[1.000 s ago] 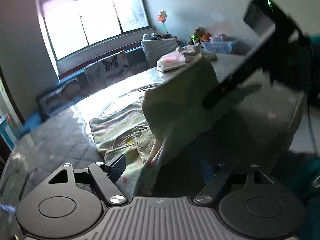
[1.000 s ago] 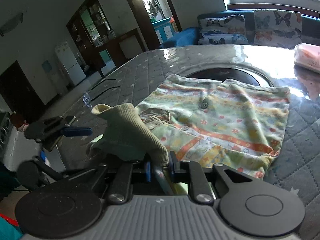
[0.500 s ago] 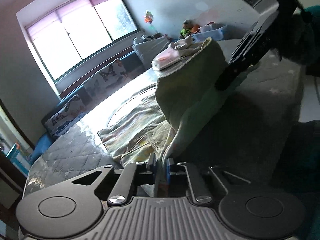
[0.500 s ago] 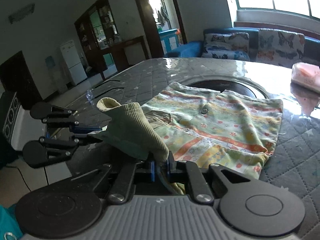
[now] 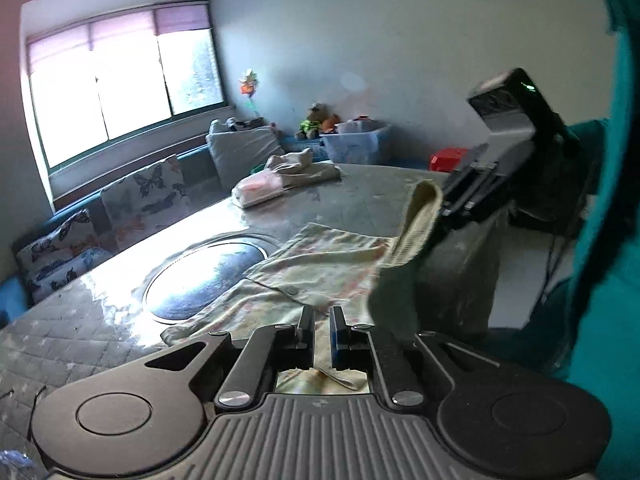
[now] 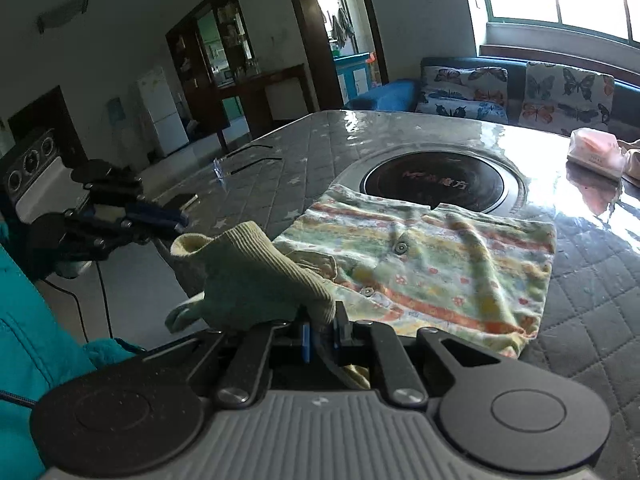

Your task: Fold clothes

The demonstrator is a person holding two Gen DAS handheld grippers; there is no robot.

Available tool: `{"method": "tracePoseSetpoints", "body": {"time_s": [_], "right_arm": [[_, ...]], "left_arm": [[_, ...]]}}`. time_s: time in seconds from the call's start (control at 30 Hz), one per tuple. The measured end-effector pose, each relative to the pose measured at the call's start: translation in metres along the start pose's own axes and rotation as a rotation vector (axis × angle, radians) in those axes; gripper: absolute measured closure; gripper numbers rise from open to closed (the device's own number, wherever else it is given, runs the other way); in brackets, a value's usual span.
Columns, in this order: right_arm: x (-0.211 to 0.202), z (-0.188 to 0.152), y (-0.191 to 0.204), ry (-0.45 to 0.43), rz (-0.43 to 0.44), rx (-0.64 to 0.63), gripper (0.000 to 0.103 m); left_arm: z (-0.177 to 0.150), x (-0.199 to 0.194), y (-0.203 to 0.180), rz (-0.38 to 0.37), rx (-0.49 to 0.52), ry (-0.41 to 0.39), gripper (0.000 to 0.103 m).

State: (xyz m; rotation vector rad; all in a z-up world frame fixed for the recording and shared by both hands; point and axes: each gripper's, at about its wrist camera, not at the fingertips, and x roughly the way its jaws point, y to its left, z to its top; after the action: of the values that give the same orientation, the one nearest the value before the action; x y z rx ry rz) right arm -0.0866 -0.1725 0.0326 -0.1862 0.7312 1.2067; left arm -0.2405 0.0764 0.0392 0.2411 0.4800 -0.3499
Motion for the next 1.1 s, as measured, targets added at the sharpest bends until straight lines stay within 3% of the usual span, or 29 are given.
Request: {"method": "tracePoseSetpoints", "body": {"time_s": [0.1,0.23,0.27,0.3,0.43,0.57,0.63,0.67,0.73,0.93,1.1], "right_arm": [[0.005,0.008,-0.007,-0.006,-0.023,0.024,0.095],[0.008,0.017,-0.012,-0.016,-0.041,0.037,0.095],[0.010,0.021,-0.014,-0.021,-0.043,0.036,0.095],[0.010,0.023,-0.015,-0.027,-0.043,0.033,0.095],[0.013,0.031,-0.019,-0.040,-0.048,0.026,0.095],[0.013,0.033,-0.024,-0.053,-0.056,0.035,0.095],[0.011,0.030,-0.023,-0.058,-0.051,0.036,0.095],[0.009,0.028,-0.022,-0.058,-0.046,0.033,0.095],[0.005,0.022,-0.019,-0.058,-0.038,0.028,0.095],[-0.021,0.009,-0.006,-0.054,-0.002,-0.003,0.095],[-0.001,0.033,-0.023,-0.039,-0.013,-0.028,0.095]], "left_arm": [[0.002,0.010,0.012,-0.043,-0.090,0.031,0.090],[0.004,0.011,0.005,-0.065,-0.127,0.033,0.072],[0.005,0.009,0.001,-0.067,-0.123,0.028,0.056],[0.005,0.009,-0.003,-0.066,-0.118,0.025,0.047],[0.004,0.014,-0.015,-0.040,-0.086,0.048,0.043],[-0.001,0.026,-0.022,0.030,-0.040,0.104,0.044],[-0.010,0.025,-0.027,0.075,-0.004,0.123,0.065],[-0.011,0.025,-0.026,0.079,0.000,0.121,0.081],[-0.011,0.019,-0.023,0.060,-0.006,0.100,0.091],[-0.007,-0.006,-0.010,-0.042,-0.059,0.012,0.093],[-0.004,0.007,0.014,-0.044,-0.164,-0.006,0.093]]}}
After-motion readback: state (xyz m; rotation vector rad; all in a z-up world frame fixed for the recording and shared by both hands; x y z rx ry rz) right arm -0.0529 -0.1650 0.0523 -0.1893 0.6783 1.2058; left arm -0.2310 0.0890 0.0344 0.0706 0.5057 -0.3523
